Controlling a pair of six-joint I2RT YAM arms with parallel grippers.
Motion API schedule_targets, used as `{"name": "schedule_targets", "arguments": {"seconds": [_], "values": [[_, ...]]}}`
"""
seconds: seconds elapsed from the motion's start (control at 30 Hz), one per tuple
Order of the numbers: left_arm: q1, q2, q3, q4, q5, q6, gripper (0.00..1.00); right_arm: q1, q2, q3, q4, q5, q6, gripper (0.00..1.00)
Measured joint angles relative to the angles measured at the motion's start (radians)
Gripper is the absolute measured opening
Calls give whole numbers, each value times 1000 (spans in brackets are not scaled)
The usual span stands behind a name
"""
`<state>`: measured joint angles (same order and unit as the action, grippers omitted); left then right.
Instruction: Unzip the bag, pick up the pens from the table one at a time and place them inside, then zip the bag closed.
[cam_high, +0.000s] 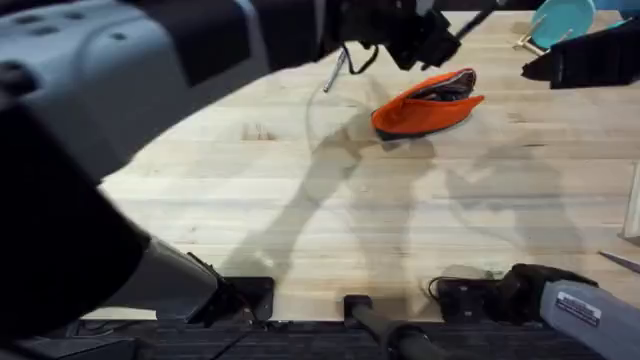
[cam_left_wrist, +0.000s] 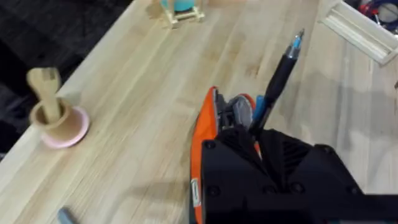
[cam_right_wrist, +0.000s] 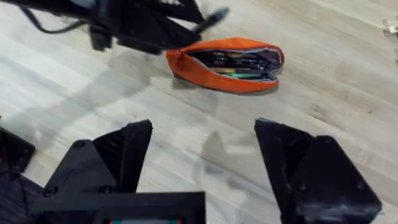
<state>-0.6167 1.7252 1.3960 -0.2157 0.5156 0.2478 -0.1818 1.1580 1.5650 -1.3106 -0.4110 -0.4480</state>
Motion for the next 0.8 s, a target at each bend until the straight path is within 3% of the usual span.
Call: {"name": "schedule_targets", "arguments": {"seconds": [0.23,0.4,0.8], "values": [[-55,96,0,93,15,11,42,0,0,0,0,0,0,996],[-66,140,0,142,16,12,42,0,0,0,0,0,0,996],[-65,221,0,104,-4,13,42,0,0,-1,-1,0,0,996]]}}
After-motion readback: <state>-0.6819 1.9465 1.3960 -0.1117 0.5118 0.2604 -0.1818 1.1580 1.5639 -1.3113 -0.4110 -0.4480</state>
